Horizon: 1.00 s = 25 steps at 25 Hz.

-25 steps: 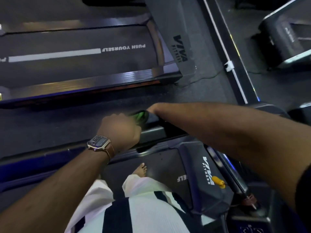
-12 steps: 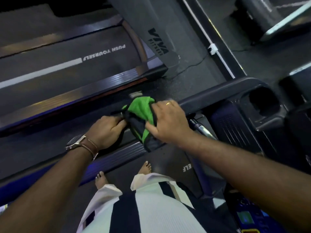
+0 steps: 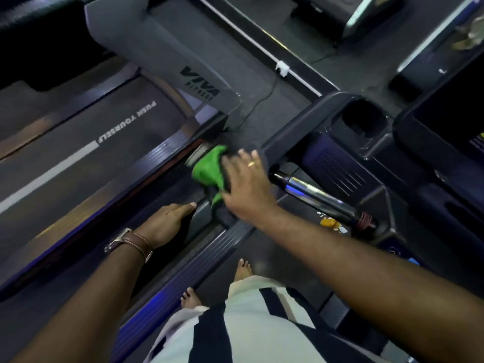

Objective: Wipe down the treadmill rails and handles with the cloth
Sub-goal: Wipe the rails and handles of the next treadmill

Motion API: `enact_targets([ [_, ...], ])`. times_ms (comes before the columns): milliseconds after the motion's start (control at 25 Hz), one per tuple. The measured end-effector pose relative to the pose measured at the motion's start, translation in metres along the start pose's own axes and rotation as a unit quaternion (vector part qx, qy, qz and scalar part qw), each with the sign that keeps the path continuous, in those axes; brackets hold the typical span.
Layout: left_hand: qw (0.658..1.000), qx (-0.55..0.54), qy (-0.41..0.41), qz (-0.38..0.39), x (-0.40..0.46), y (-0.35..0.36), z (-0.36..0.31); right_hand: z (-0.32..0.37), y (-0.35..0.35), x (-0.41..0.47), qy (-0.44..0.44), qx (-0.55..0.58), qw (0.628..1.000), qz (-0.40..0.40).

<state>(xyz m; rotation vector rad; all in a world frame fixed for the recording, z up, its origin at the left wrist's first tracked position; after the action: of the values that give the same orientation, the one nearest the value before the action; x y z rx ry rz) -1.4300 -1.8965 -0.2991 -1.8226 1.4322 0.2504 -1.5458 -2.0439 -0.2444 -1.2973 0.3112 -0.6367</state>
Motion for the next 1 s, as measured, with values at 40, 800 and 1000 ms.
enact_targets([
  [40,1.000,-0.015,-0.002,0.018,0.004,0.000,0.000,0.009,0.006,-0.013,-0.052,-0.003,0.999,0.004],
  [800,0.984,-0.058,0.107,0.129,0.024,0.020,-0.046,0.010,0.033,-0.064,0.444,0.479,0.741,-0.153],
  [1000,0.985,-0.010,0.110,0.133,0.037,0.029,-0.069,-0.013,0.048,-0.058,0.556,0.478,0.669,-0.121],
])
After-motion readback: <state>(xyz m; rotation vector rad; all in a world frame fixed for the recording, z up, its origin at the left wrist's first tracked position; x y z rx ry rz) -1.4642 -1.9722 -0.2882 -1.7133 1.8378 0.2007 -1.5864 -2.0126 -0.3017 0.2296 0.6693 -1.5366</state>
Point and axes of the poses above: each hand's wrist, its own x-axis towards the middle knuckle, its own y-axis out of the palm, z = x × y, the point moved 7 cm from there along x, towards the middle knuckle, and after that the axes turned 1 degree about y, right-handed, at the moved point
